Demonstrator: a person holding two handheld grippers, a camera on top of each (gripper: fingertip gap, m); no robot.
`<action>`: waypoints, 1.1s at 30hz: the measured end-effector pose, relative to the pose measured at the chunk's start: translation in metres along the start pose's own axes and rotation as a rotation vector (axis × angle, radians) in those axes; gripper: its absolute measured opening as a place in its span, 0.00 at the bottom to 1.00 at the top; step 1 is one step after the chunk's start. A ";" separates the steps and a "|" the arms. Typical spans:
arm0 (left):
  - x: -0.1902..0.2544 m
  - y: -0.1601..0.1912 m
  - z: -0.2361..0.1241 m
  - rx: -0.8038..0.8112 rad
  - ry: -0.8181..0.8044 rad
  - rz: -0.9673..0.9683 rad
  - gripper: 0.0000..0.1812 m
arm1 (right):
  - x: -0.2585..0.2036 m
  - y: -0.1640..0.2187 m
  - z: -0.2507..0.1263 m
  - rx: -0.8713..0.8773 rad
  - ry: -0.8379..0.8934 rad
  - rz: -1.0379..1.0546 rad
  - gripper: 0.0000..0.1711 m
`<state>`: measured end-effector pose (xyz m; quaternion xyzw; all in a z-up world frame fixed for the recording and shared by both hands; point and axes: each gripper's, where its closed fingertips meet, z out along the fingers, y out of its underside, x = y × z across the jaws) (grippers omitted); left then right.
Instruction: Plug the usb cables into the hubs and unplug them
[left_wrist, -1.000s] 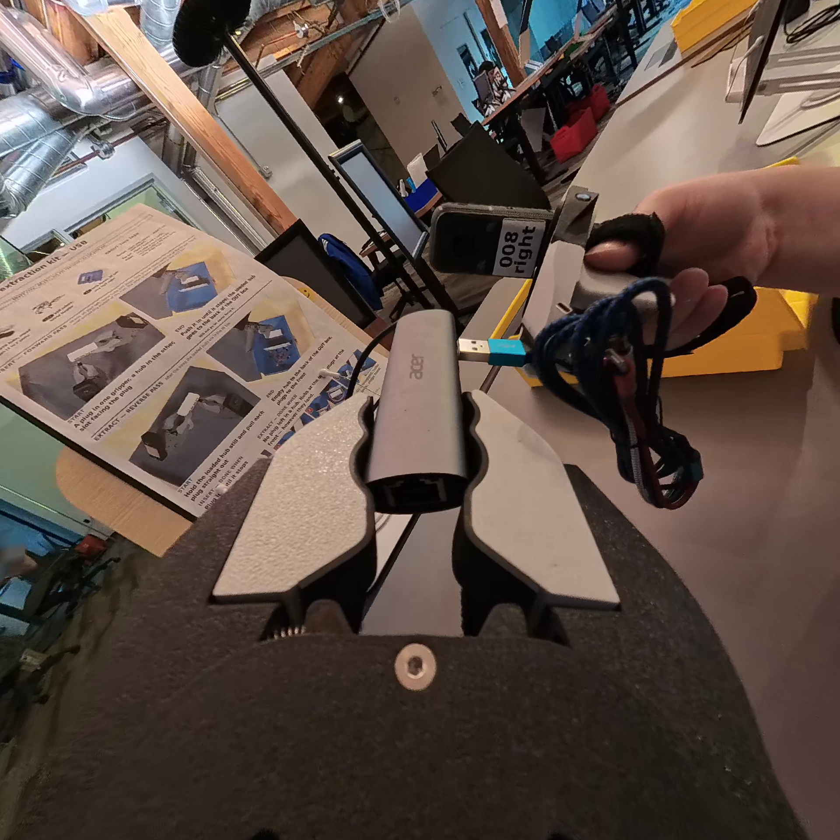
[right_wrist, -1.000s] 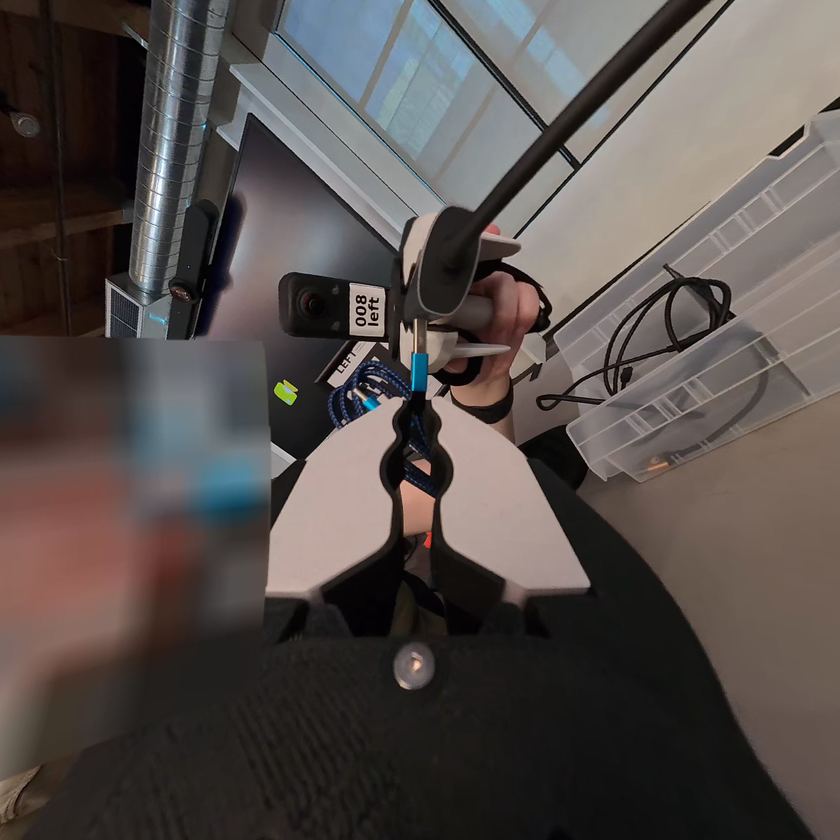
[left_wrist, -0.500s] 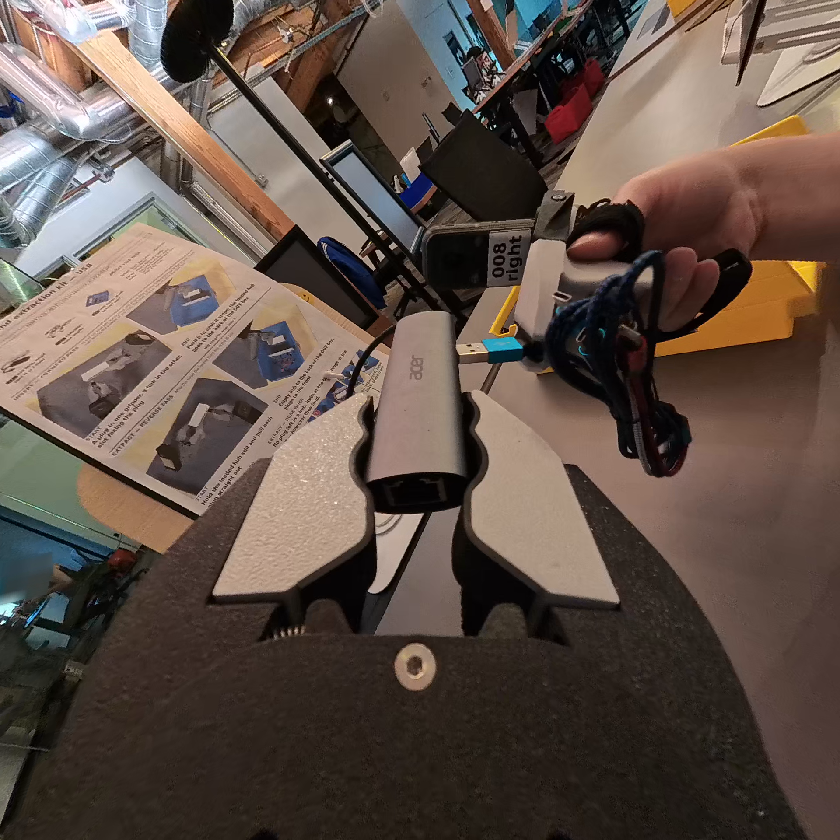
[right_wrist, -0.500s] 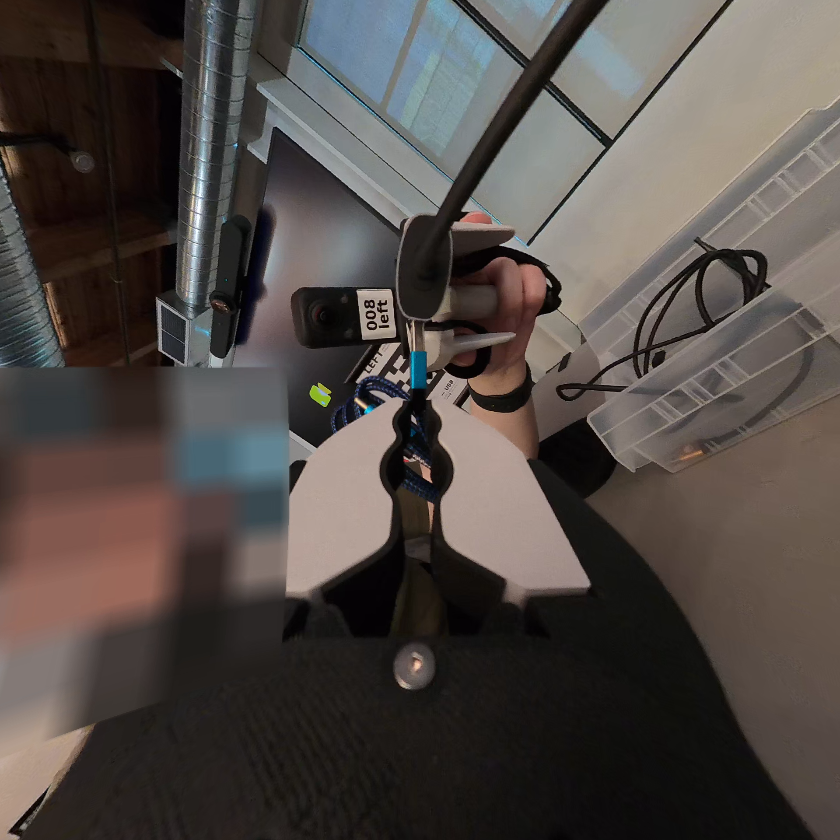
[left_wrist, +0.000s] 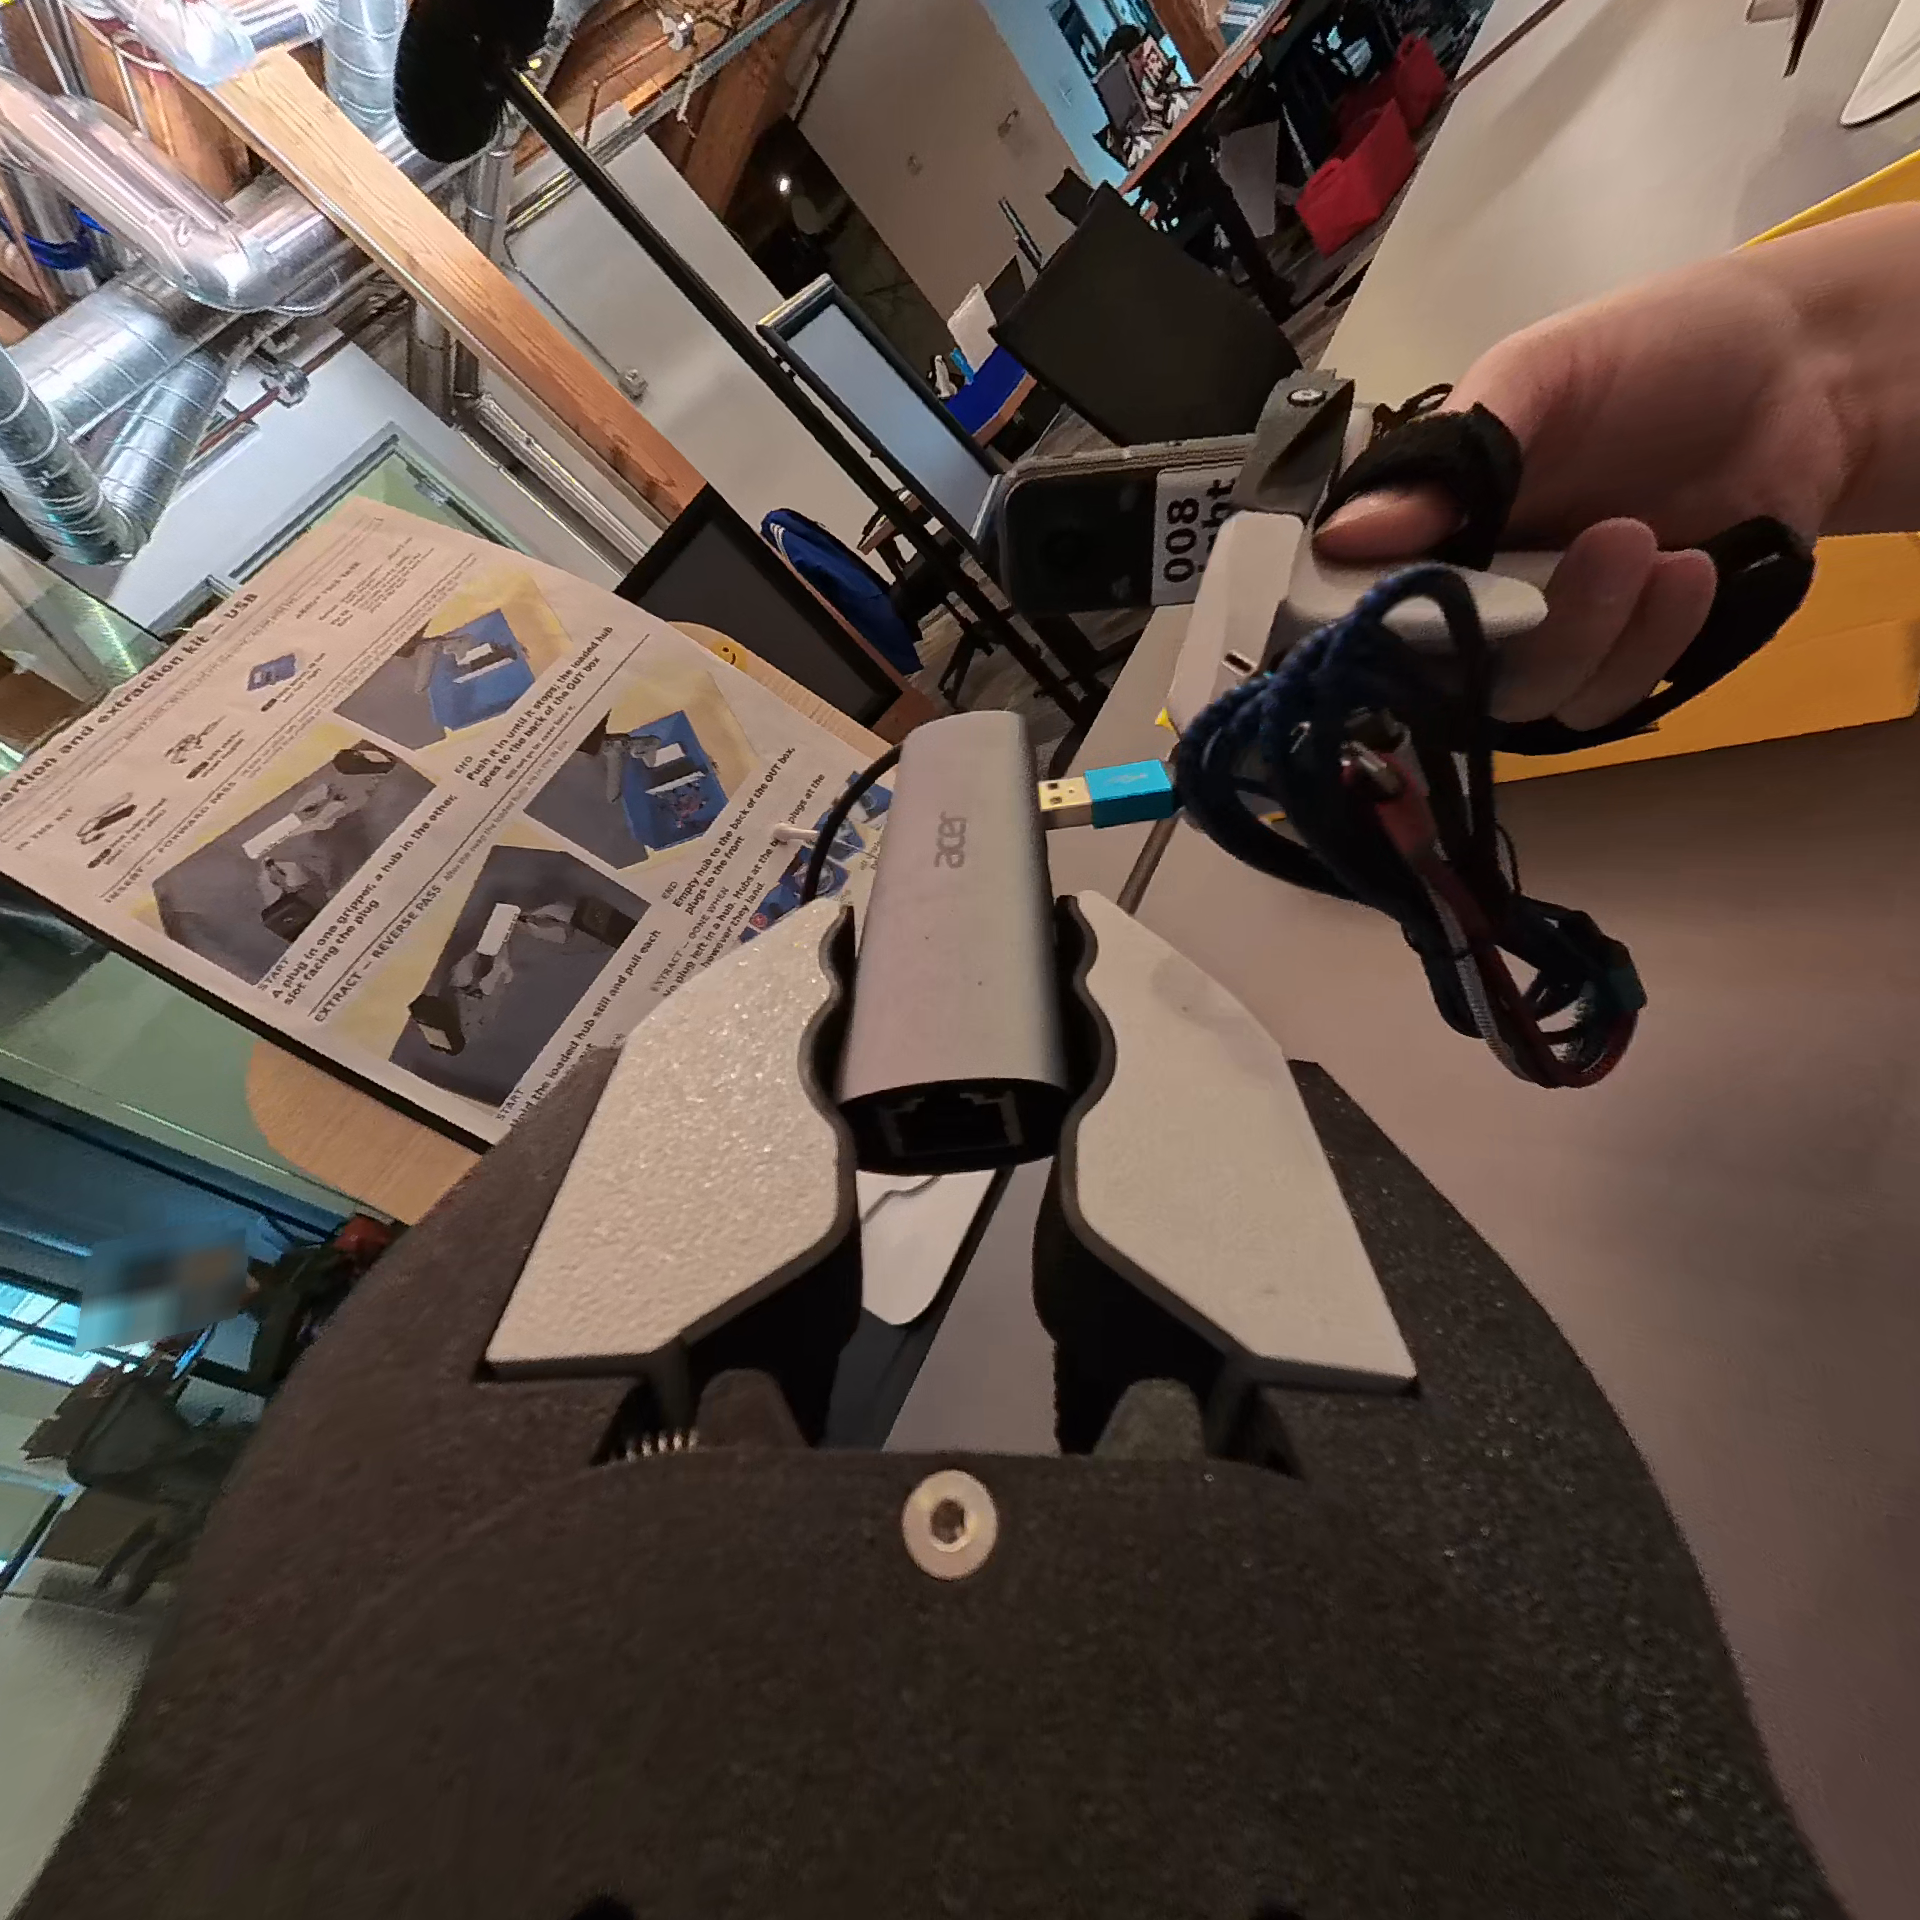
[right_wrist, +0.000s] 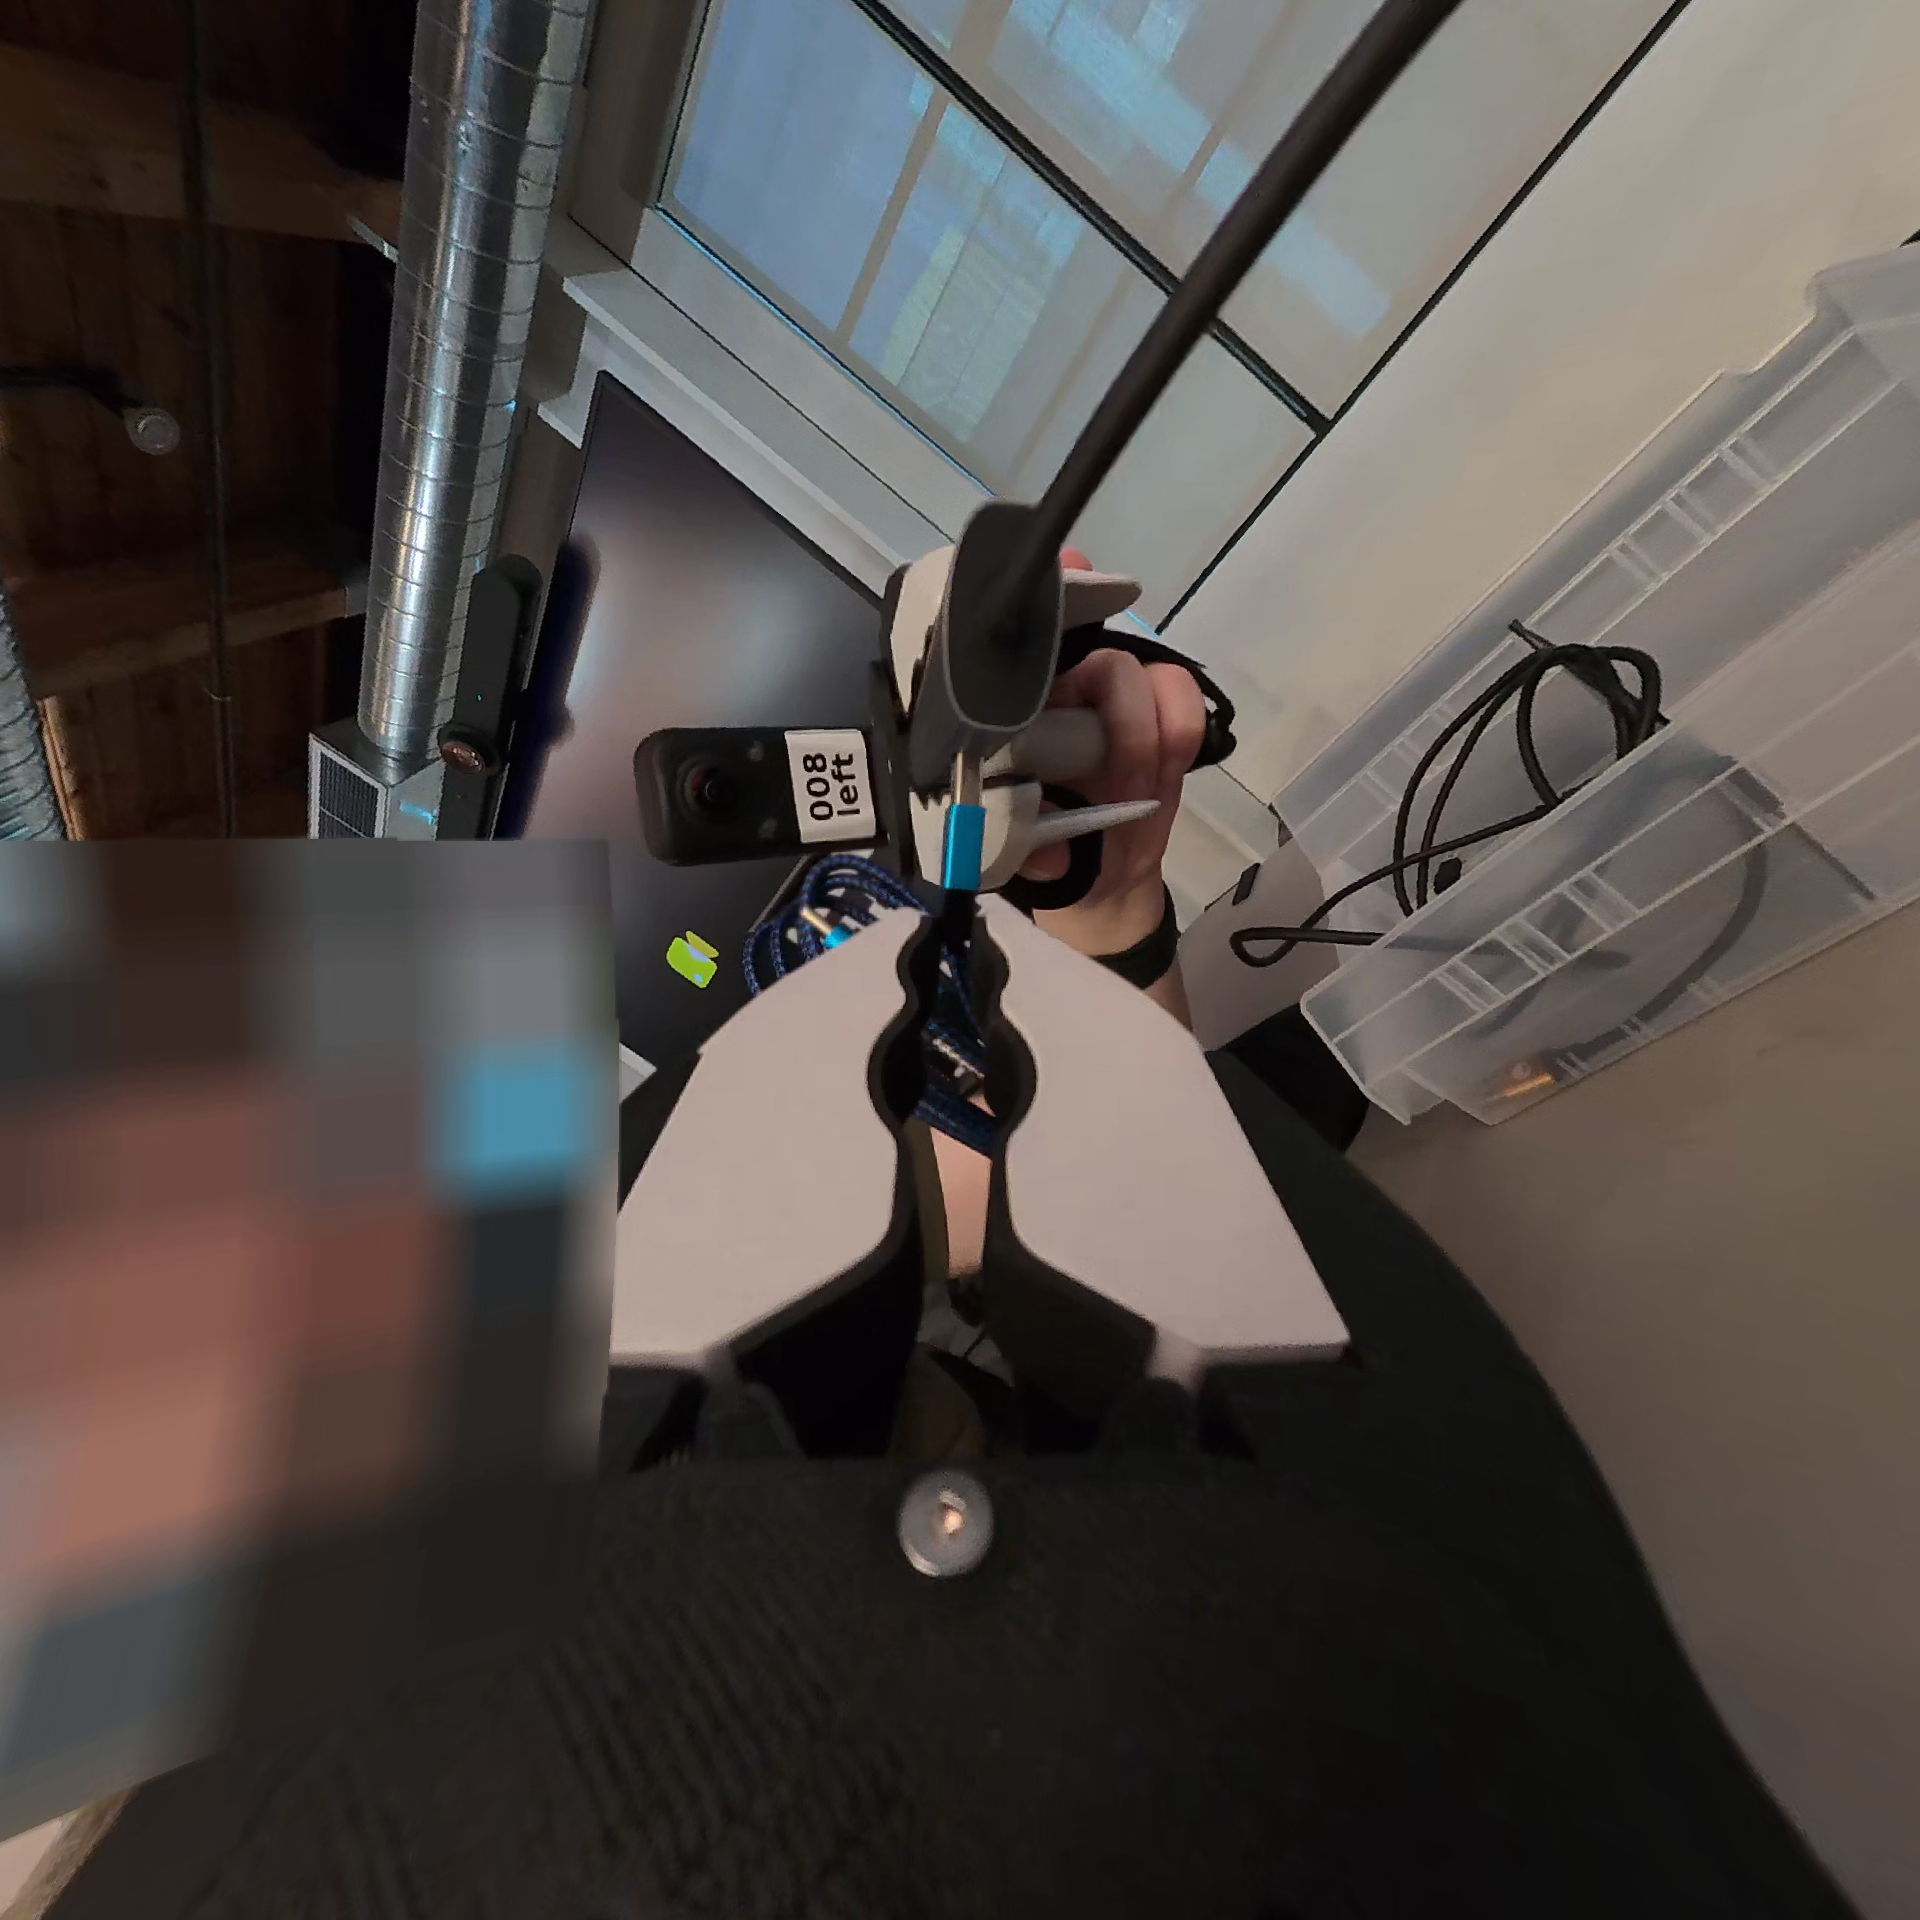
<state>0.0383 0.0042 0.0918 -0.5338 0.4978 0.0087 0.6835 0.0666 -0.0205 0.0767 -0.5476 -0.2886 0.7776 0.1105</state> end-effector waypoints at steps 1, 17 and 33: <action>-0.001 0.000 0.000 -0.002 -0.010 0.007 0.20 | 0.000 -0.001 0.001 0.012 0.000 -0.001 0.03; -0.001 0.002 0.002 -0.014 -0.004 -0.038 0.20 | 0.003 -0.003 -0.001 0.017 0.048 -0.046 0.03; -0.003 0.002 0.005 -0.025 -0.034 -0.048 0.20 | 0.005 -0.007 0.000 0.049 0.040 -0.053 0.03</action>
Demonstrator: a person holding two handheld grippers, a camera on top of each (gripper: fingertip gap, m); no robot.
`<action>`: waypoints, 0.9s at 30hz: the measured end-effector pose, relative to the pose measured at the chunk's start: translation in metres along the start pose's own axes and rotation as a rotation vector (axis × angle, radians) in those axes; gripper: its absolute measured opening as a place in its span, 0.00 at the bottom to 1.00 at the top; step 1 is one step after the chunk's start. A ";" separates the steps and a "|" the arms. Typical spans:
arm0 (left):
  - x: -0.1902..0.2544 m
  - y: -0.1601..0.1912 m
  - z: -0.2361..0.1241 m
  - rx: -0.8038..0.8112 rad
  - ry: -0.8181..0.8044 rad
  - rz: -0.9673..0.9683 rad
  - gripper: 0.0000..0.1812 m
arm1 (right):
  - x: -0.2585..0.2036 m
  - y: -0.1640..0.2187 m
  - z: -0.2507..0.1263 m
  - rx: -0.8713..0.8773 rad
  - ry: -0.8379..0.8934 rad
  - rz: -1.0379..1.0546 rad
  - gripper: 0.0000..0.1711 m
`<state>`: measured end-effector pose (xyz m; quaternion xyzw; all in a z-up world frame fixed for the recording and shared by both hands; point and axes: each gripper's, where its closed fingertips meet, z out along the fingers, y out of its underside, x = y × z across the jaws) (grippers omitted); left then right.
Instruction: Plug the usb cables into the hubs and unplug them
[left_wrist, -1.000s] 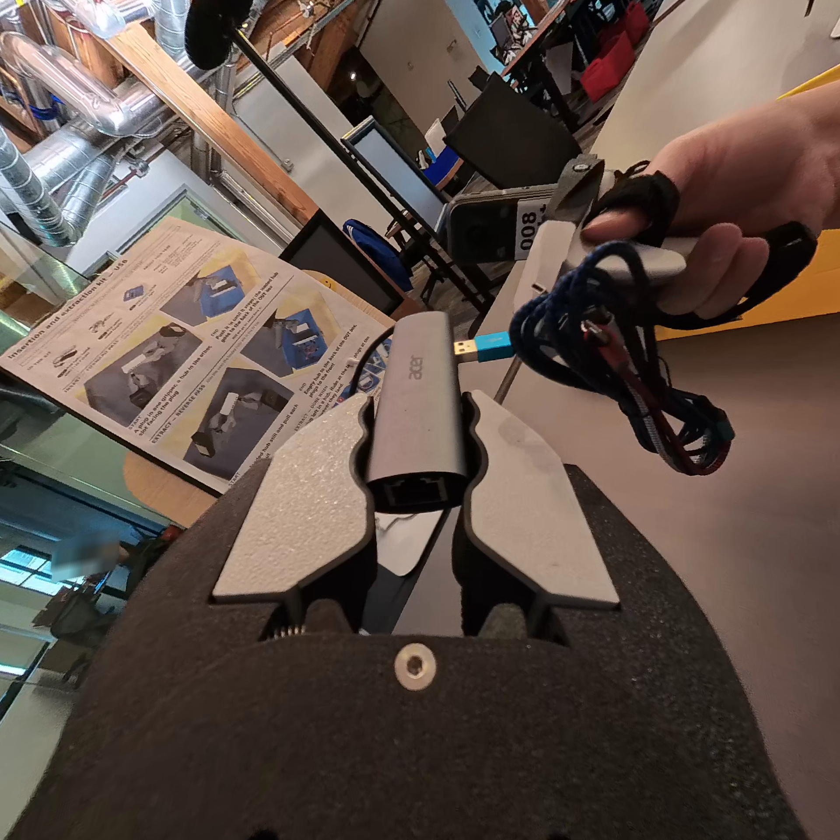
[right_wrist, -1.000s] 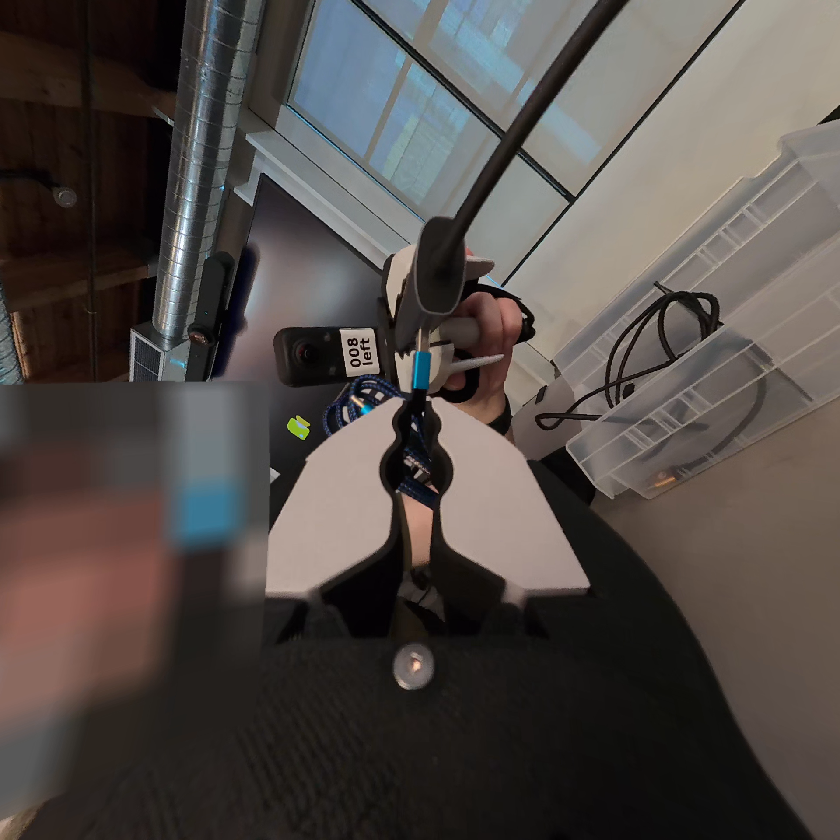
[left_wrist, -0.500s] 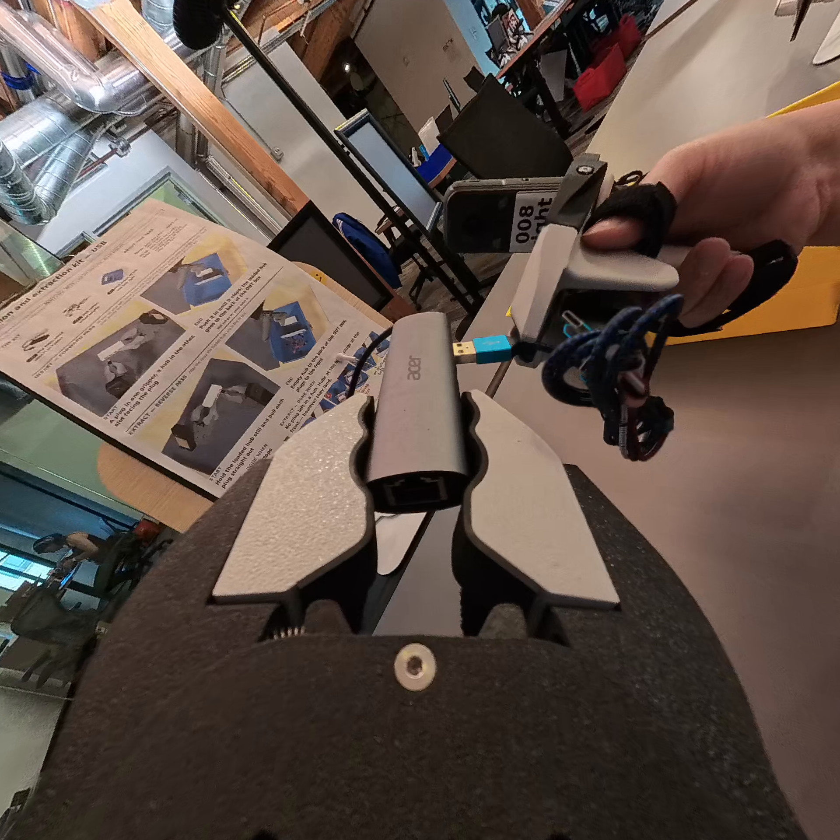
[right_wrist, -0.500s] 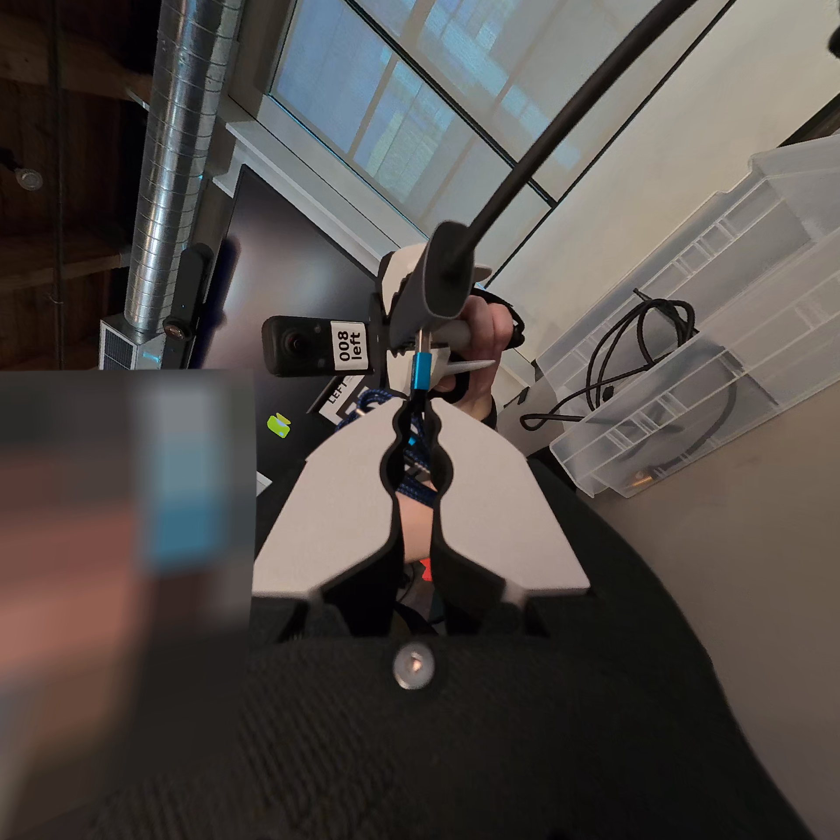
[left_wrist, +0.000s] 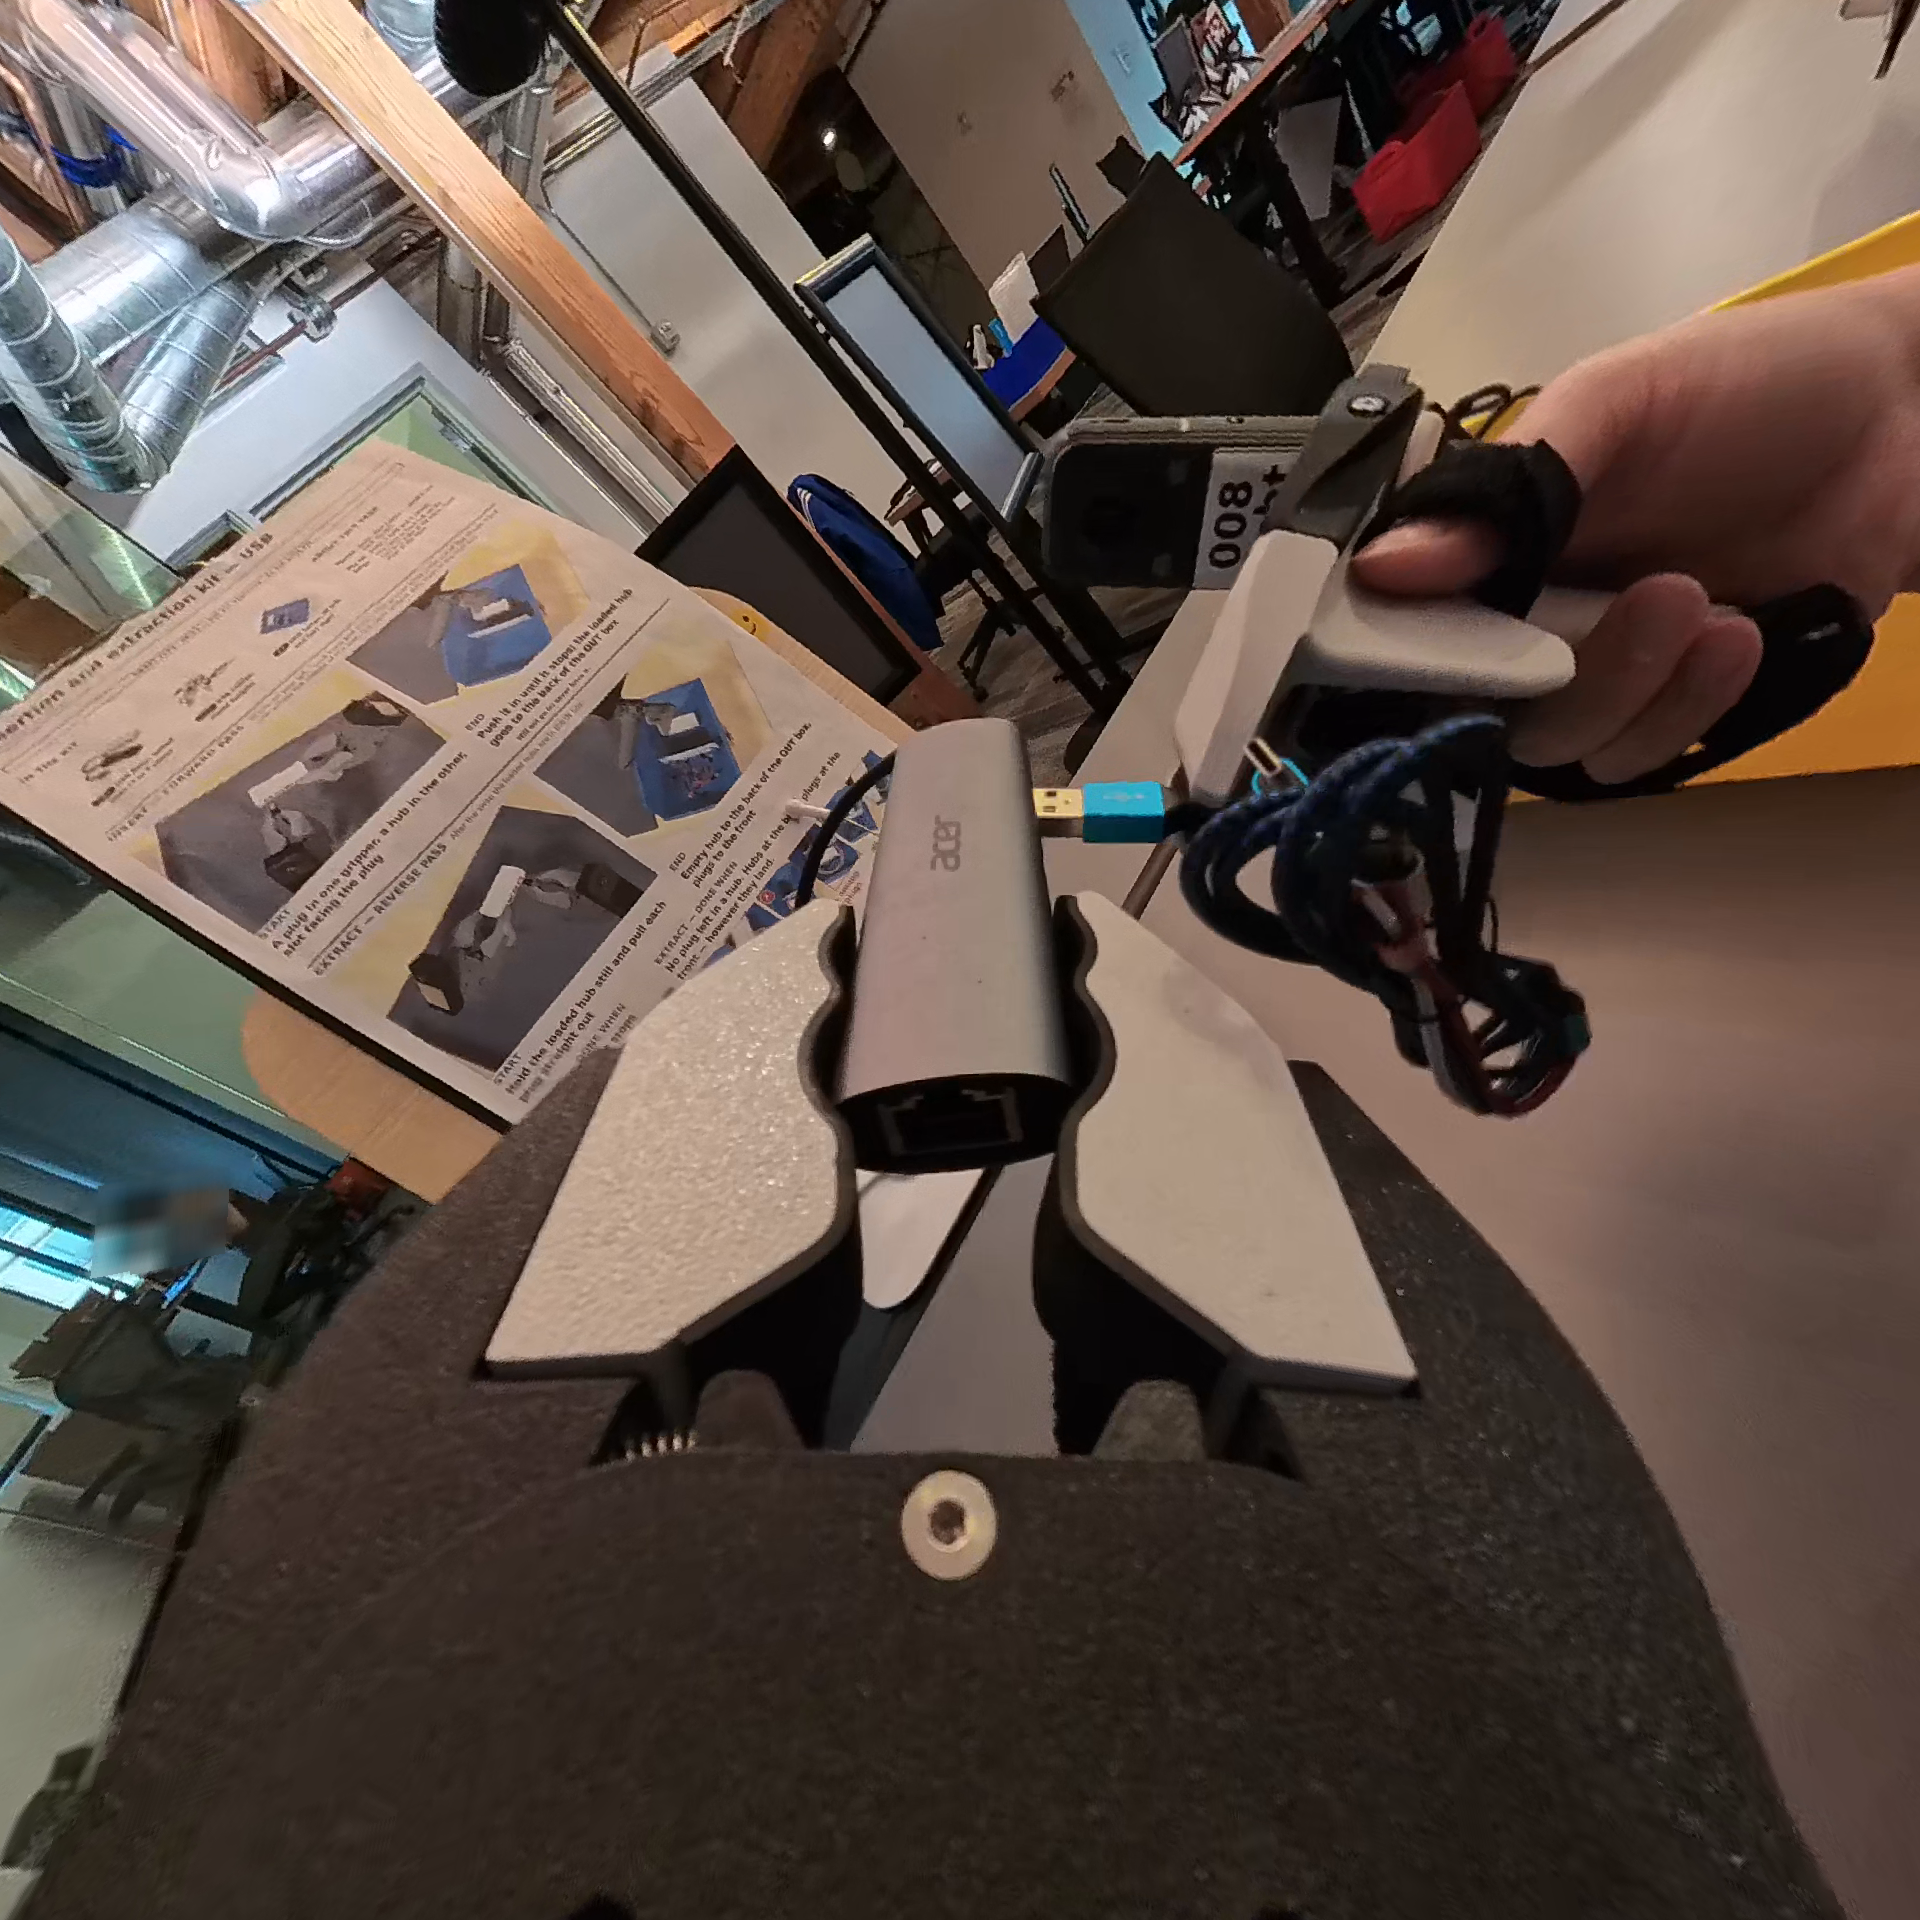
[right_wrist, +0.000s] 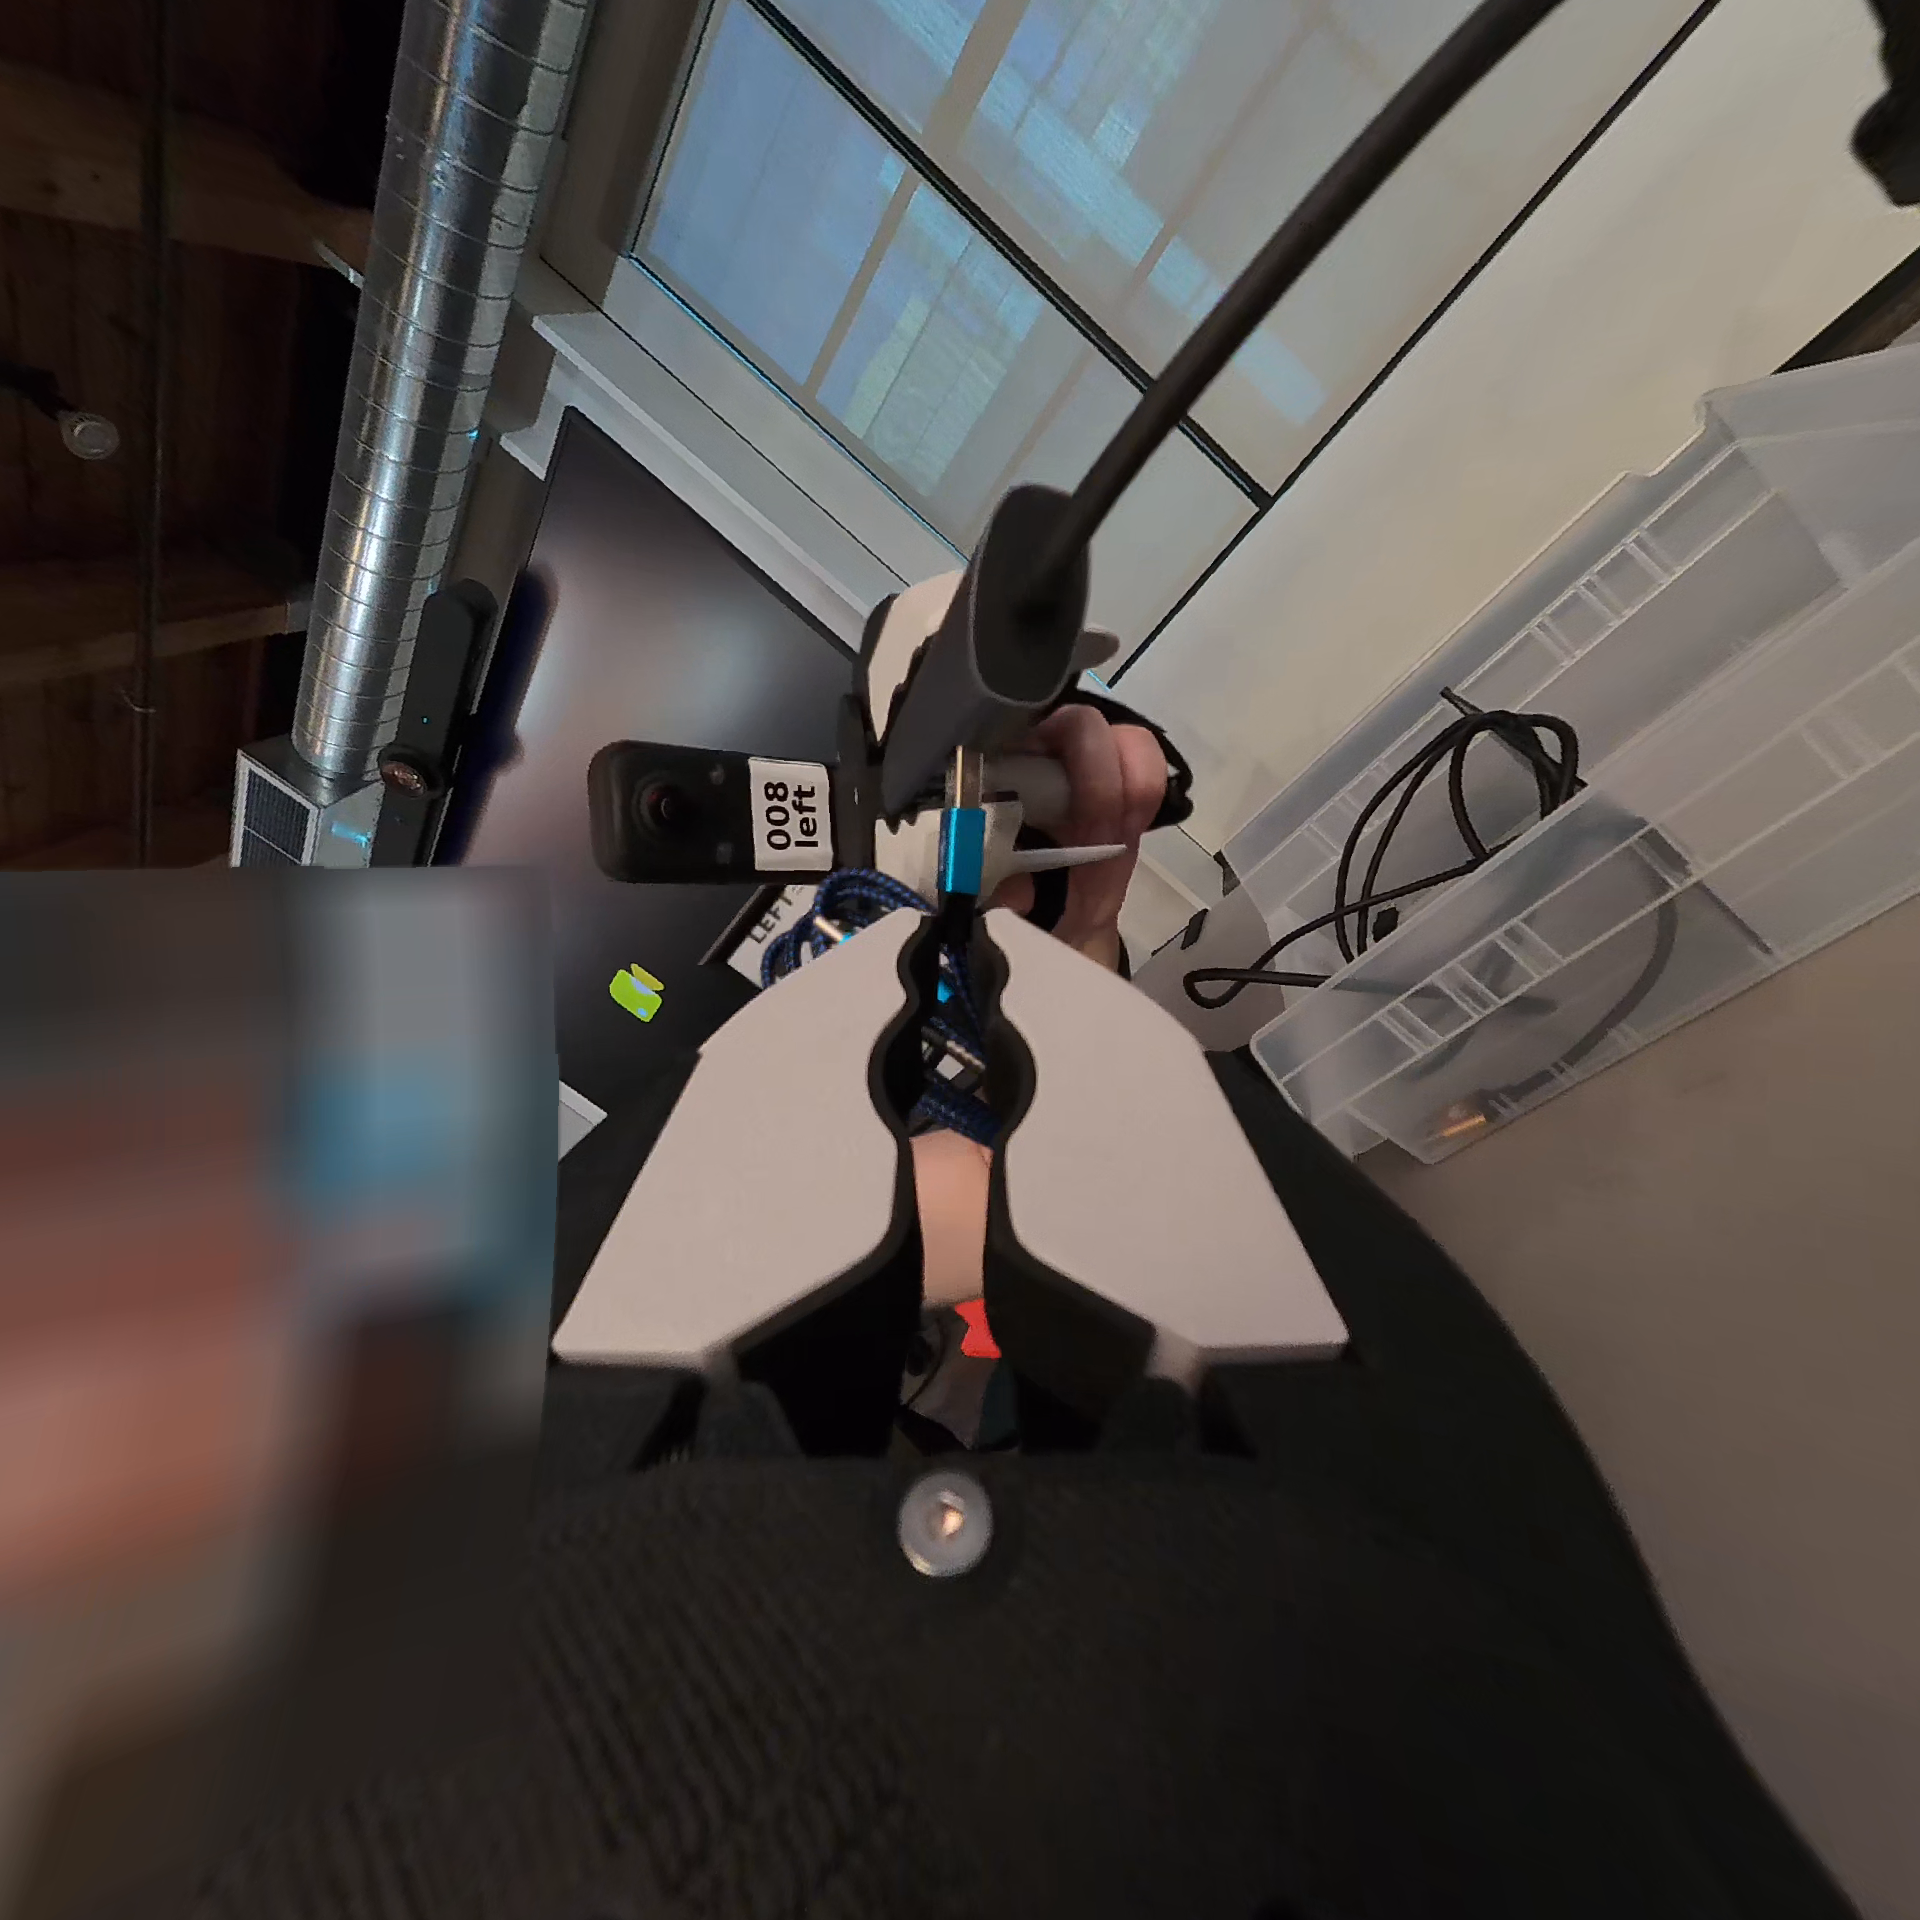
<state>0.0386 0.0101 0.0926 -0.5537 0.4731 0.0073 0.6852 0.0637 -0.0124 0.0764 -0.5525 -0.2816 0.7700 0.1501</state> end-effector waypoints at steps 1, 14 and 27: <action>0.000 0.000 0.001 -0.006 -0.003 -0.013 0.20 | 0.000 -0.001 -0.001 0.005 0.003 -0.003 0.03; 0.003 0.006 0.003 -0.010 0.071 -0.124 0.20 | 0.000 -0.003 -0.006 0.000 0.020 -0.012 0.03; 0.024 0.032 0.041 -0.038 0.062 -0.510 0.20 | 0.021 -0.015 -0.040 0.015 0.037 0.140 0.03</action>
